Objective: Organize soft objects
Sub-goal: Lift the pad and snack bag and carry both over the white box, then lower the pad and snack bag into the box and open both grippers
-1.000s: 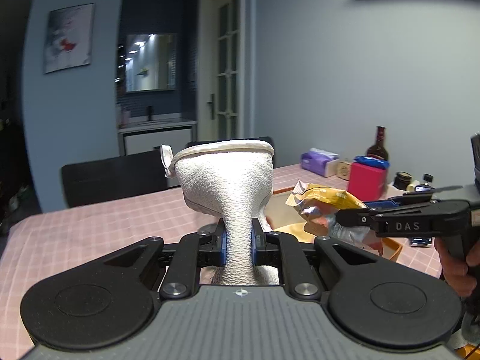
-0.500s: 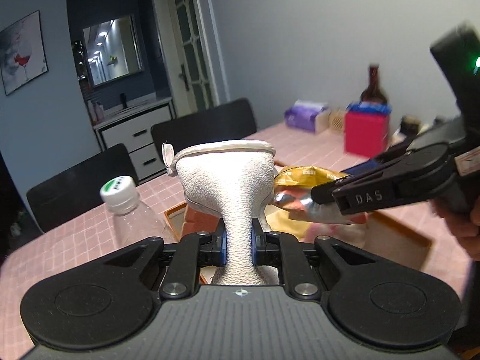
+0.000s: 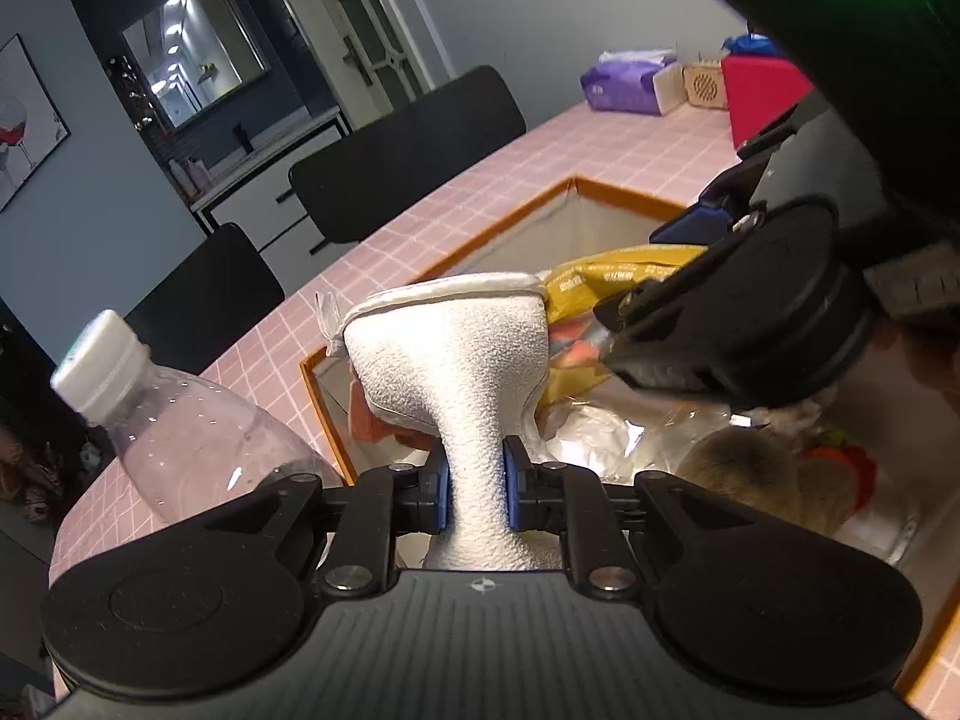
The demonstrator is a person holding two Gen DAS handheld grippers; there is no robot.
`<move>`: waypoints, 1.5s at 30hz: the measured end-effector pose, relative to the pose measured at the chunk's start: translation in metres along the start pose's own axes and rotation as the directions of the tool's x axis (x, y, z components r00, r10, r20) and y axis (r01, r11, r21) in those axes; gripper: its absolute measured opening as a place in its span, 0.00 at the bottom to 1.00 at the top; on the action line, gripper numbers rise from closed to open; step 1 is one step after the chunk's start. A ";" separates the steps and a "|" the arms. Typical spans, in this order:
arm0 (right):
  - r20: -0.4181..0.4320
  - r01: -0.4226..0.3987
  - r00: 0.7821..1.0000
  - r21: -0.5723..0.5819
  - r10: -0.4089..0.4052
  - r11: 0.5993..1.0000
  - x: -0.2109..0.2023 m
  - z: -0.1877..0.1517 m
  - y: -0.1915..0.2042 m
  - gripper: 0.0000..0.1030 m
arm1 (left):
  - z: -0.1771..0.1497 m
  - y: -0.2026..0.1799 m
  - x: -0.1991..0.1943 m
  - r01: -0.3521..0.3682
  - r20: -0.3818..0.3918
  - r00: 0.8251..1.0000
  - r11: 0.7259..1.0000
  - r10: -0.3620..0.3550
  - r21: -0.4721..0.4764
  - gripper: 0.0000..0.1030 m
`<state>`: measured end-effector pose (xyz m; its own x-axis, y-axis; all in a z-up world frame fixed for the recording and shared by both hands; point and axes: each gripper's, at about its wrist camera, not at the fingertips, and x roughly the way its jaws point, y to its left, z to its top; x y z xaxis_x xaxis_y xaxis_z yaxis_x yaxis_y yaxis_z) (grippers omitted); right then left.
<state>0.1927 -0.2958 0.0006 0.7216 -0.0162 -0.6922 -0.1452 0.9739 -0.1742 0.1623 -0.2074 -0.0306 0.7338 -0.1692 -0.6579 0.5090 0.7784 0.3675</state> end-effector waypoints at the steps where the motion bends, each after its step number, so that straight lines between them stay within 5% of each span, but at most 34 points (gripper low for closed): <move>1: -0.014 -0.009 1.000 -0.005 0.009 1.000 0.005 -0.001 0.001 0.38 | 0.001 -0.001 0.003 -0.001 -0.009 1.000 1.000 0.001 0.004 0.22; 8: -0.070 -0.087 0.993 0.083 0.093 0.993 0.018 -0.002 -0.012 0.42 | 0.003 -0.009 0.012 -0.044 -0.041 0.998 0.997 0.047 0.068 0.42; 10: -0.062 -0.081 0.994 0.072 0.086 0.994 0.017 -0.001 -0.011 0.48 | 0.003 -0.011 0.011 -0.060 -0.033 0.997 0.995 0.063 0.083 0.62; 12: -0.053 -0.058 0.997 0.048 0.061 0.997 0.013 0.000 -0.008 0.52 | 0.004 -0.013 0.009 -0.087 -0.014 0.996 0.991 0.088 0.100 0.70; 24: 0.030 -0.049 0.998 0.053 0.047 0.997 -0.032 0.013 -0.013 0.66 | 0.009 -0.005 -0.028 -0.181 0.103 0.980 0.979 0.171 0.090 0.73; 31: 0.138 -0.035 0.990 0.085 0.023 0.996 -0.088 0.011 -0.006 0.73 | -0.002 0.014 -0.084 -0.126 0.234 0.965 0.992 0.121 0.006 0.73; 36: 0.258 -0.021 0.966 0.049 0.008 0.999 -0.138 -0.010 0.021 0.78 | -0.024 0.040 -0.124 -0.061 0.325 0.942 0.994 0.088 -0.093 0.73; 45: 0.440 -0.067 0.897 0.065 0.032 0.996 -0.206 -0.058 0.071 0.86 | -0.076 0.071 -0.173 -0.012 0.426 0.895 0.962 0.132 -0.273 0.74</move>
<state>-0.0049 -0.2366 0.0902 0.9409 0.1160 -0.3182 -0.1490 0.9855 -0.0816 0.0367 -0.0771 0.0595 0.9157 -0.3059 -0.2605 0.3577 0.9160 0.1818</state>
